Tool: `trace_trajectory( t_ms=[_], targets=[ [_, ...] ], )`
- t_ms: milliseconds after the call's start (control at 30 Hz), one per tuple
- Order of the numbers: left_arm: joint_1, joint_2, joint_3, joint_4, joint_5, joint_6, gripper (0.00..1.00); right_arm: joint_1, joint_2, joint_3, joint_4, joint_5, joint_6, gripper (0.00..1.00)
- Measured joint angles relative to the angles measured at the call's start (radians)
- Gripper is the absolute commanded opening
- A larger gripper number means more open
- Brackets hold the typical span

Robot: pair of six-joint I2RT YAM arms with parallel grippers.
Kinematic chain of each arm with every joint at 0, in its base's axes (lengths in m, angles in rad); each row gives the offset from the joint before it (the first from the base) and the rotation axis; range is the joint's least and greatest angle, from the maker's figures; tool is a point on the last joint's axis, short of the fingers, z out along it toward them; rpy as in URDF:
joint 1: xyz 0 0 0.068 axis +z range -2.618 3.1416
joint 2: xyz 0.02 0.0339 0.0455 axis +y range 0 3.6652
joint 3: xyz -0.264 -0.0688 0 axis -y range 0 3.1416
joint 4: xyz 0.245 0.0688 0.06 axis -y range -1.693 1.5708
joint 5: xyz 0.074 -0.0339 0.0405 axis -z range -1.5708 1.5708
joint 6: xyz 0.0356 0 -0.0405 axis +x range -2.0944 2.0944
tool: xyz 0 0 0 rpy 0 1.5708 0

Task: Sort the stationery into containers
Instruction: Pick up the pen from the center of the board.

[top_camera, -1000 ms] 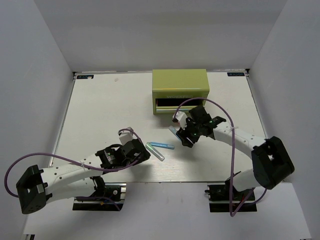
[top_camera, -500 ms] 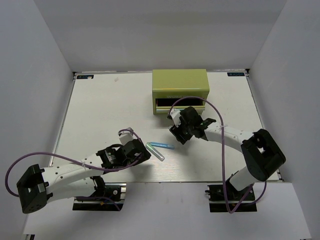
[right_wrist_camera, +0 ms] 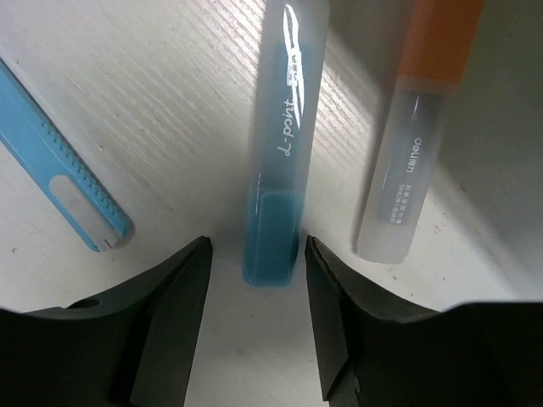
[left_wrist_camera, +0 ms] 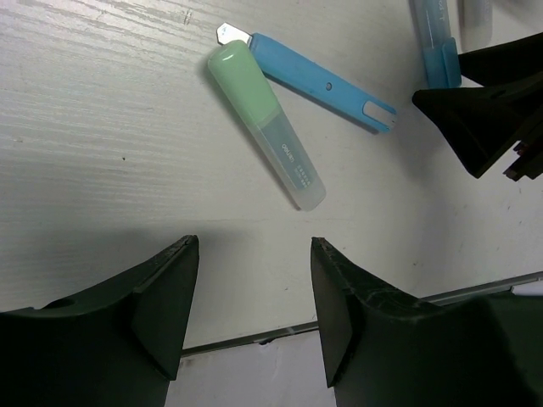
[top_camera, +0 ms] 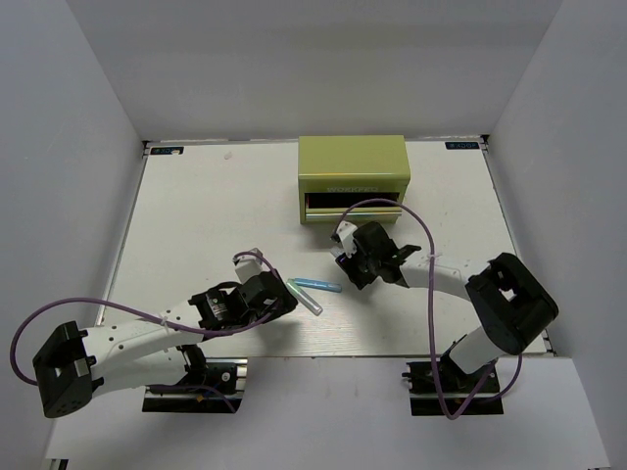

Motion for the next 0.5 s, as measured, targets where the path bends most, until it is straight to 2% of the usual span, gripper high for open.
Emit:
trace_trajectory(
  t_ms=[133,200,267,300,333,500],
  targets=[
    [0.0,0.0,0.0,0.008,0.0,0.004,0.66,0.006,-0.015,-0.03,0.044,0.007,0.001,0.53],
    [0.0,0.0,0.0,0.012,0.0,0.005,0.66,0.008,-0.017,-0.037,0.056,0.006,0.0,0.49],
    [0.0,0.0,0.0,0.016,0.0,0.005,0.66,0.01,-0.018,-0.039,0.06,0.005,-0.002,0.42],
    [0.0,0.0,0.0,0.018,0.0,0.005,0.66,0.01,-0.018,-0.039,0.06,0.002,-0.002,0.34],
    [0.0,0.0,0.0,0.02,0.0,0.005,0.66,0.011,-0.018,-0.039,0.06,-0.001,-0.005,0.3],
    [0.0,0.017,0.004,0.023,0.001,0.005,0.66,0.011,-0.032,-0.04,0.04,-0.041,-0.01,0.18]
  ],
)
